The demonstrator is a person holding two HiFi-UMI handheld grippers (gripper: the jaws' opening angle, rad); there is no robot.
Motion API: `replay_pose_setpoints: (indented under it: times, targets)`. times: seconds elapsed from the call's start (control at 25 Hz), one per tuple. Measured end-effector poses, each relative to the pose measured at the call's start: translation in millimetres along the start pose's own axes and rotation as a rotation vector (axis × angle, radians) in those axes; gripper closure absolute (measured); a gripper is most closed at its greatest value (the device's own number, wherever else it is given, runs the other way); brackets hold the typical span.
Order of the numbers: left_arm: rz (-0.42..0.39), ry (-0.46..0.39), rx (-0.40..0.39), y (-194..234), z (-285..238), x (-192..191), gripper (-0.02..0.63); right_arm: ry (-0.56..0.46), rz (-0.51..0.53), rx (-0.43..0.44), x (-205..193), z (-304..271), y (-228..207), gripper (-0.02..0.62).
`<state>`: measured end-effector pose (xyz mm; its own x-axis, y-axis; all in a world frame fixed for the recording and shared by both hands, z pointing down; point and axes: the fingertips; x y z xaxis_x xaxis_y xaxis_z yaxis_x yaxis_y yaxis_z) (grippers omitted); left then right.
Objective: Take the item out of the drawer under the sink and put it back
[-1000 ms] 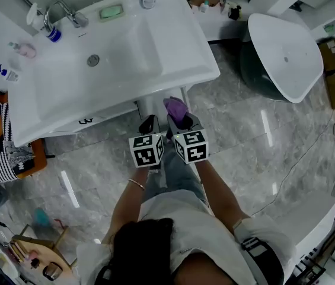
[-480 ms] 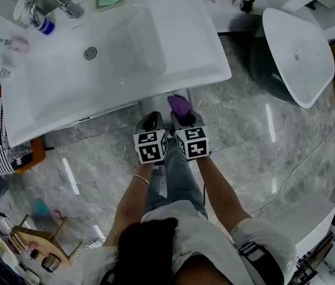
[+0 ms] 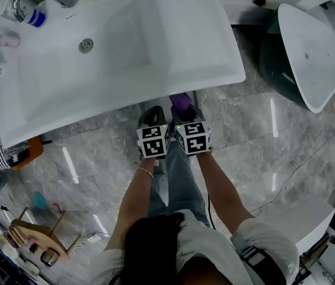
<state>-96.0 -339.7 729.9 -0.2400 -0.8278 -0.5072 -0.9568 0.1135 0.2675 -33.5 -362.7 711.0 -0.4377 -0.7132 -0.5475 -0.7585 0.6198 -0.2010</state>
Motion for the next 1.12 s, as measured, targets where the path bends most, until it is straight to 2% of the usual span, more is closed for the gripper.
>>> replay_pose_setpoints:
  times: [0.48, 0.72, 0.92, 1.04, 1.12]
  targets:
    - [0.079, 0.036, -0.012, 15.5, -43.5, -10.0, 0.592, 0.045, 0.002, 0.023, -13.6, -54.8, -15.9, 0.482]
    - [0.119, 0.07, -0.016, 22.1, -62.6, -20.5, 0.592, 0.153, 0.003, 0.023, -34.6, -82.4, -24.3, 0.477]
    - [0.132, 0.085, -0.021, 26.9, -74.1, -23.1, 0.592, 0.188, -0.016, 0.045, -42.0, -97.2, -24.3, 0.471]
    - [0.157, 0.076, -0.037, 24.7, -75.6, -22.9, 0.592, 0.196, -0.026, 0.047, -42.8, -98.0, -25.0, 0.453]
    - [0.169, 0.063, -0.049, 22.4, -74.0, -20.9, 0.592, 0.191, -0.037, 0.05, -41.6, -94.5, -24.9, 0.415]
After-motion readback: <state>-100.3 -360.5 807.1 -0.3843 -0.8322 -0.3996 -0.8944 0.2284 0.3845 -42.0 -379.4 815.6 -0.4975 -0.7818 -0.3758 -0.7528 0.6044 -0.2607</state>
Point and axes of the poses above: the fingertips, and each gripper's own axes: z backward along the fingers, y to its left, x out of its top, and after that the axes turned 9 degrees about y, right-handed
